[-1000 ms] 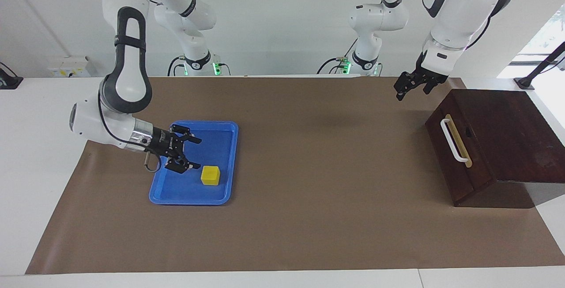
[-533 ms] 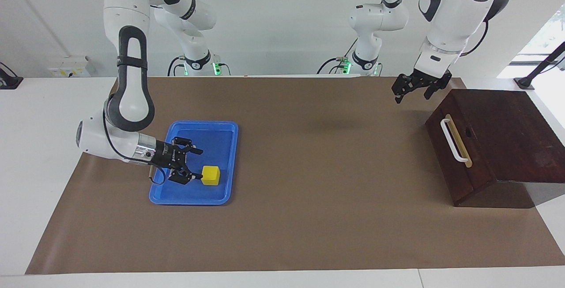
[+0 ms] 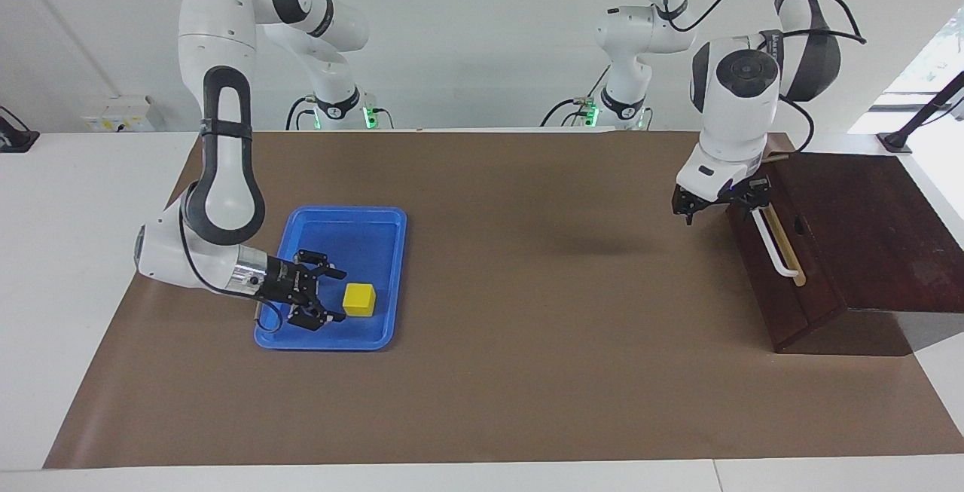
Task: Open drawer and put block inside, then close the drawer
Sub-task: 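Close the right gripper on the yellow cube while the left gripper pulls the drawer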
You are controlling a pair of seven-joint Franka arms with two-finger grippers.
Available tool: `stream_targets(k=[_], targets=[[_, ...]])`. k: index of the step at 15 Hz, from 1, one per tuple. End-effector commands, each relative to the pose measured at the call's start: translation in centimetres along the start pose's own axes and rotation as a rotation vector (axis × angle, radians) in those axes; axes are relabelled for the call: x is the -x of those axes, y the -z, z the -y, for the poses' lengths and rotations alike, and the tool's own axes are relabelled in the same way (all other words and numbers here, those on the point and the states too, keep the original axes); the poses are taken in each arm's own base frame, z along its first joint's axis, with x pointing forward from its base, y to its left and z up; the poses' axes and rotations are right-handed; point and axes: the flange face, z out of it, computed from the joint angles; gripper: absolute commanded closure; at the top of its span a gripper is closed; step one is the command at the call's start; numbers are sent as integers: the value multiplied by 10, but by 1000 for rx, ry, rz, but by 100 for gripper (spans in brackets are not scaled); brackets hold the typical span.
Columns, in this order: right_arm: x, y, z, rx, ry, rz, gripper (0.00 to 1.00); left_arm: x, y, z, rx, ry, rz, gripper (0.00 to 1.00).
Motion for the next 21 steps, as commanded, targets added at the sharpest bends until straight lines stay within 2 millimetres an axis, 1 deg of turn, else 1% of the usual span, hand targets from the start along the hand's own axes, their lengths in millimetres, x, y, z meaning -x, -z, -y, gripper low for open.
stream_targets(k=[1, 3, 5, 6, 10, 12, 13, 14, 15, 16, 17, 19, 21], targets=[[-6, -1, 5, -20, 6, 31, 0, -7, -17, 10, -93, -39, -10, 0], [-5, -4, 3, -13, 7, 32, 0, -6, -34, 31, -90, -2, -8, 0], [-6, -10, 1, -10, 2, 31, 0, -3, -46, 32, -100, -15, -26, 0], [-3, -12, 2, -8, 6, 31, 0, -1, -54, 38, -112, -16, -23, 0], [-2, -13, 2, -5, 6, 29, 0, 5, -64, 37, -133, -39, -23, 0], [2, -18, 2, 2, 12, 30, 0, 6, -66, 36, -133, -42, -24, 0], [2, -18, 2, 1, 12, 29, 2, 7, -70, 35, -133, -44, -16, 0], [2, -18, 2, 2, 13, 29, 8, 7, -72, 38, -132, -39, -15, 0], [2, -19, 2, 2, 12, 28, 15, 8, -75, 46, -134, -28, -16, 0], [1, -19, 2, 3, 12, 26, 23, 9, -79, 46, -140, -35, -19, 0], [1, -20, 1, 4, 12, 26, 27, 9, -82, 46, -139, -39, -26, 0], [0, -20, 1, 3, 11, 26, 27, 11, -88, 55, -137, -22, -23, 0], [-1, -20, 0, 3, 9, 26, 27, 12, -92, 54, -135, -6, -17, 0]])
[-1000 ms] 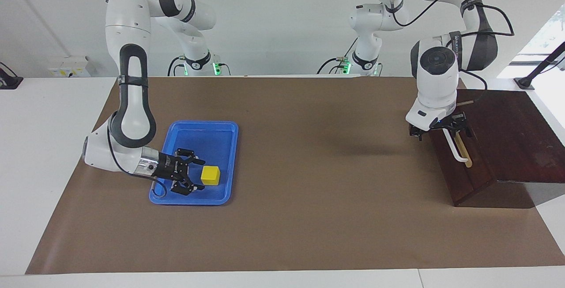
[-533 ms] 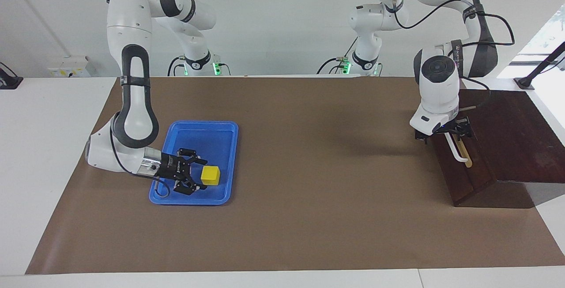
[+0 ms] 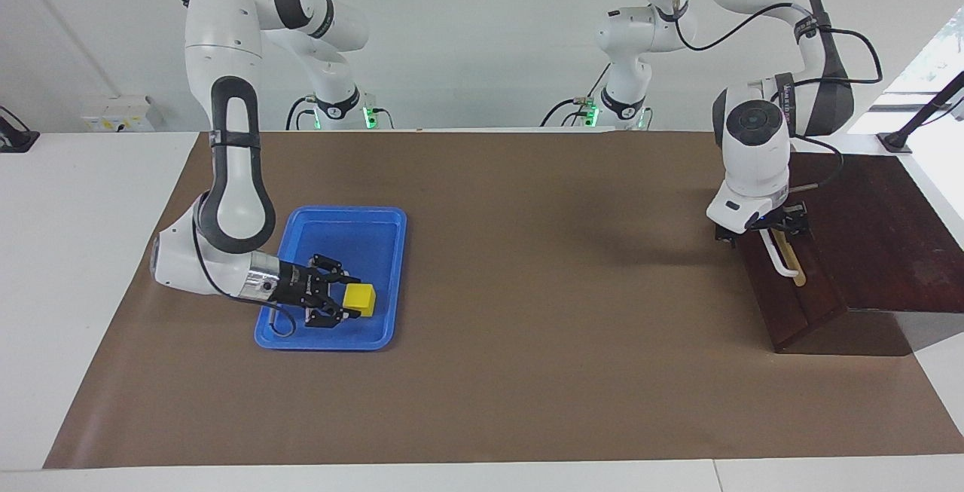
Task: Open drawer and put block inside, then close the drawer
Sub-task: 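Close the right gripper on the yellow cube while the left gripper pulls the drawer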
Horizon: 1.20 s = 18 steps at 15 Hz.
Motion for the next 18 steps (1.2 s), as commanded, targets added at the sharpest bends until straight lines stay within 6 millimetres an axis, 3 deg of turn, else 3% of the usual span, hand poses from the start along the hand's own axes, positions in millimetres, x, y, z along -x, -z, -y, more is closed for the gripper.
stream_targets(k=[1, 4, 11, 13, 16, 18], targets=[[-4, -1, 0, -18, 8, 9, 27, 5, -7, -1, -14, 8, -20, 0], [-5, 0, 0, -24, 7, 5, 21, 5, -10, -3, -11, 5, -21, 0], [-8, 2, -1, -25, 5, 1, 21, 6, -18, -12, -3, -8, -22, 0], [-9, 1, -1, -25, 3, 1, 26, 9, -22, -15, 2, -16, -25, 0], [-10, 1, -1, -28, 2, -3, 60, 9, -22, -22, 4, -29, -27, 0], [-10, 2, 0, -34, 1, -7, 100, 9, -21, -25, 4, -34, -25, 0]])
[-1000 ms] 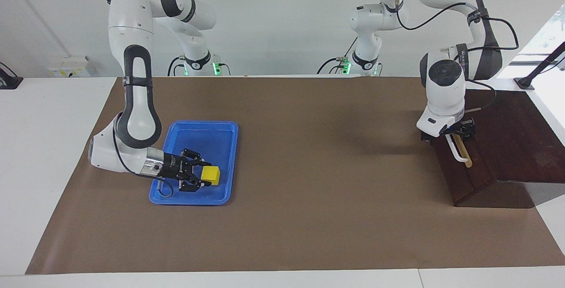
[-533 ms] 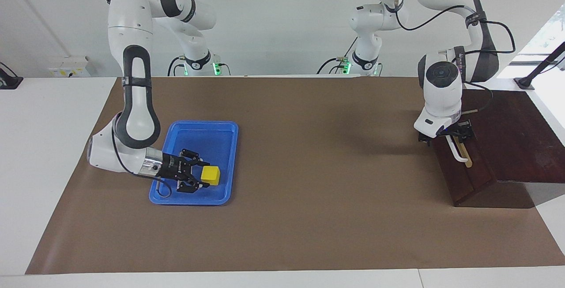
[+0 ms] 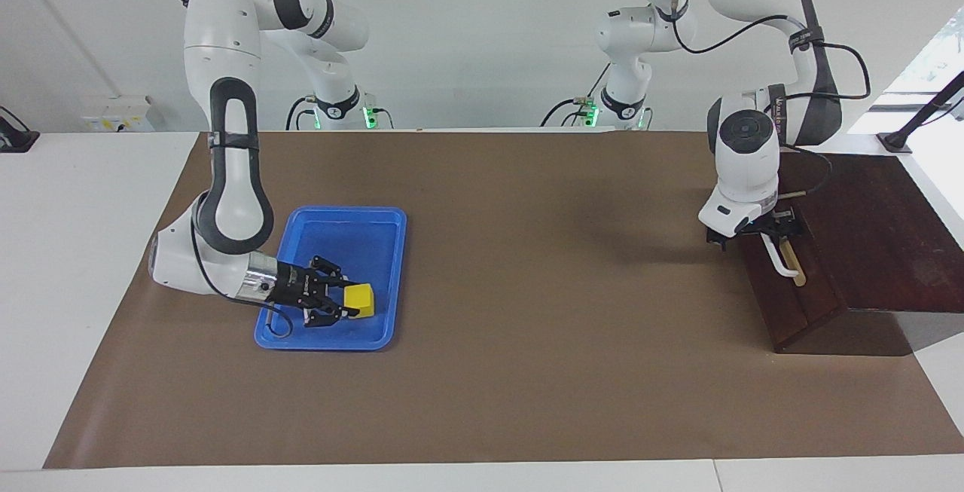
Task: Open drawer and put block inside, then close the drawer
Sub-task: 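Close the right gripper on the yellow cube while the left gripper pulls the drawer, then lift the yellow cube with the right gripper while the left gripper opens the drawer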
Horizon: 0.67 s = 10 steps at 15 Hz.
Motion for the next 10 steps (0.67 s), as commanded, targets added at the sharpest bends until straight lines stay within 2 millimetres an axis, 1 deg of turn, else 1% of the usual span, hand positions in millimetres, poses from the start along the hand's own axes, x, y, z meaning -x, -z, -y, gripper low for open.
stream_targets(k=[1, 2, 3, 5, 8, 9, 10], targets=[[-2, 1, 2, -28, 12, 0, 100, 2, 0, -6, -20, -7, -10, 0], [0, 0, 2, -28, 12, 0, 100, 2, 1, -8, -20, -11, -12, 0], [3, 3, 3, -33, 14, -2, 100, 1, 4, -14, -21, -21, -16, 0], [16, 9, 8, -41, -4, -3, 100, 0, 6, -16, -22, -25, -16, 0], [59, 36, 17, -65, -32, -3, 100, -1, 11, -26, -25, -40, -10, 0], [81, 39, 20, -49, -31, 6, 100, 0, 11, -28, -27, -33, -4, 0], [102, 38, 22, -20, -15, -1, 100, -2, 16, -36, -28, -32, -12, 0]])
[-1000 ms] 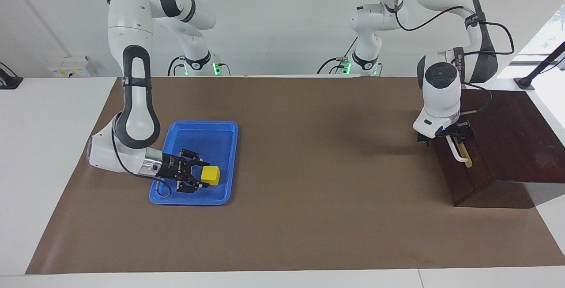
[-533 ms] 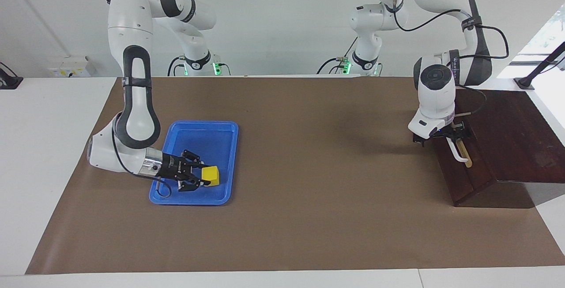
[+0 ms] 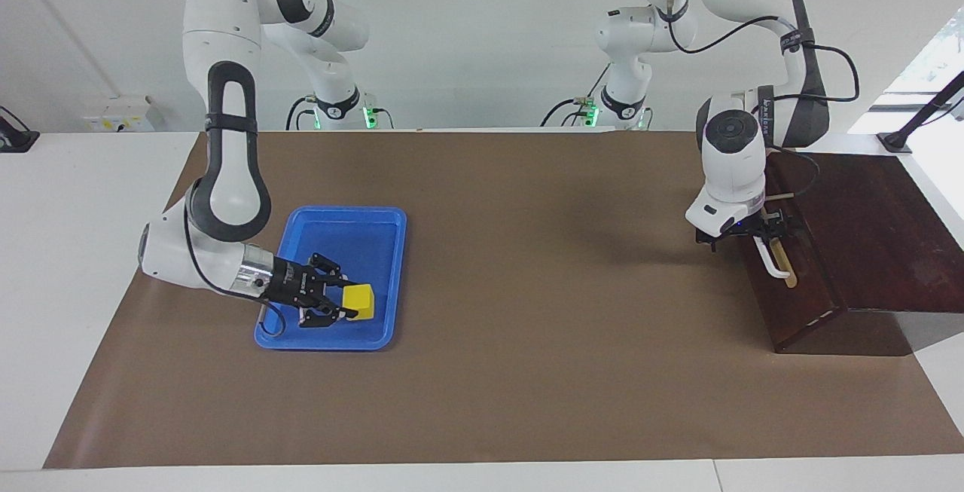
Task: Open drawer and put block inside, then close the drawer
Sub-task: 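Lift the yellow cube with the right gripper while the left gripper opens the drawer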
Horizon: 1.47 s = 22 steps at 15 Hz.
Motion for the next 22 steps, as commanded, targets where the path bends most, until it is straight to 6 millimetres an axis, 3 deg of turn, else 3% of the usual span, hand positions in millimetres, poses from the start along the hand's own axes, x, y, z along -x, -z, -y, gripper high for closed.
stream_targets(k=[1, 4, 8, 12, 22], targets=[[54, 17, 2, 16, 5, -13, 100, 1, 9, -20, -25, -4, 0, 0], [84, 37, -4, 14, 32, -9, 100, 1, 16, -33, -30, -2, 6, 0], [107, 55, -11, 13, 60, -26, 100, -1, 25, -51, -27, 11, 7, 0], [118, 63, -16, 20, 71, -47, 100, -1, 36, -70, -34, 7, 10, 0], [123, 67, -19, 33, 80, -47, 100, 0, 56, -103, -10, 16, 25, 0]])
